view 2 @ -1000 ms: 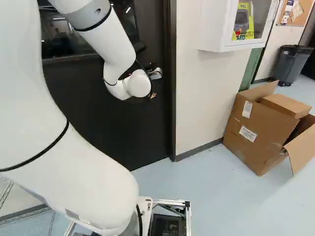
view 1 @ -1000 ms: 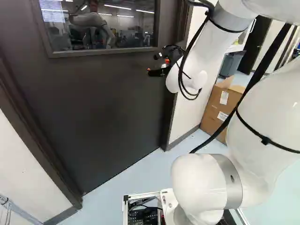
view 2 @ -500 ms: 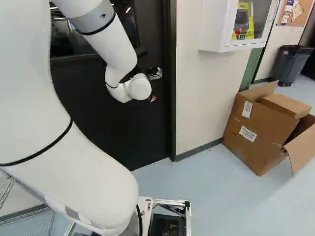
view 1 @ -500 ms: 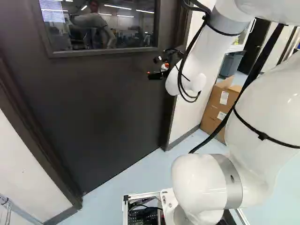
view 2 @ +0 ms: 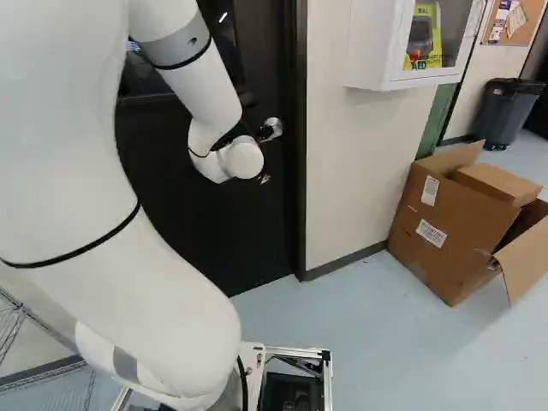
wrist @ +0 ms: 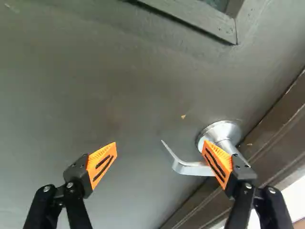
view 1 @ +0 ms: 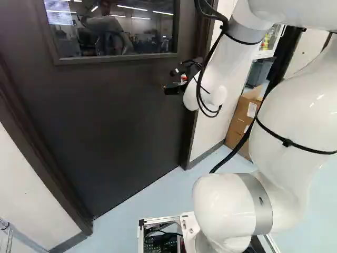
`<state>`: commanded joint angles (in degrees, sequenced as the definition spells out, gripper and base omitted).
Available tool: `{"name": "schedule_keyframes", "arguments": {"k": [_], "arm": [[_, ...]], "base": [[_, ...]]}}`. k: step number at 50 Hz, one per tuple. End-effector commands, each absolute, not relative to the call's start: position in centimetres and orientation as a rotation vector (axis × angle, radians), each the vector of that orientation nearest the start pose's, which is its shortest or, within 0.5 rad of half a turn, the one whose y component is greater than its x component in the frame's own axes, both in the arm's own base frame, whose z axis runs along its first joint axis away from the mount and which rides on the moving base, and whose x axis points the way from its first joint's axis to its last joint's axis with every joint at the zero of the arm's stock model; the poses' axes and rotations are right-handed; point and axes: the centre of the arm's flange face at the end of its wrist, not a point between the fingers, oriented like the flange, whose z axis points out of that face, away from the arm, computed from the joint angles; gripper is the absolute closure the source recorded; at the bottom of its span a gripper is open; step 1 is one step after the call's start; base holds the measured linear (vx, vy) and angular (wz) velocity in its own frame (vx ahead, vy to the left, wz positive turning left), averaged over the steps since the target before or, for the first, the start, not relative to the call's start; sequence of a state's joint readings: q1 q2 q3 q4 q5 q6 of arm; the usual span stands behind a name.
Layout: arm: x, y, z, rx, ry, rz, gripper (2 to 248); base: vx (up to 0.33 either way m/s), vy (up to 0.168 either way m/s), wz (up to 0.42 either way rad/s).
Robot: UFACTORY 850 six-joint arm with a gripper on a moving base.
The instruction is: Open the door and move inside
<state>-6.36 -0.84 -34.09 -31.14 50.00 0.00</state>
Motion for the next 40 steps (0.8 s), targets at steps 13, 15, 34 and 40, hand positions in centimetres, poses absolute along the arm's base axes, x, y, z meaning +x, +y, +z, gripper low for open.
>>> {"name": "schedule_keyframes", "arguments": {"k": [13,15,34,40], "arm": [[45.5,-1.4,45.0,-2.322,-0.701,-1.969,3],[45.5,-1.4,44.8,-2.326,-0.701,-1.963,3],[45.9,-1.6,42.7,-2.361,-0.689,-1.905,3],[46.6,-2.0,42.1,-2.375,-0.68,-1.891,3]], "base": [[0.0,0.0,0.0],[0.0,0.0,0.0],[0.0,0.0,0.0],[0.0,0.0,0.0]]}}
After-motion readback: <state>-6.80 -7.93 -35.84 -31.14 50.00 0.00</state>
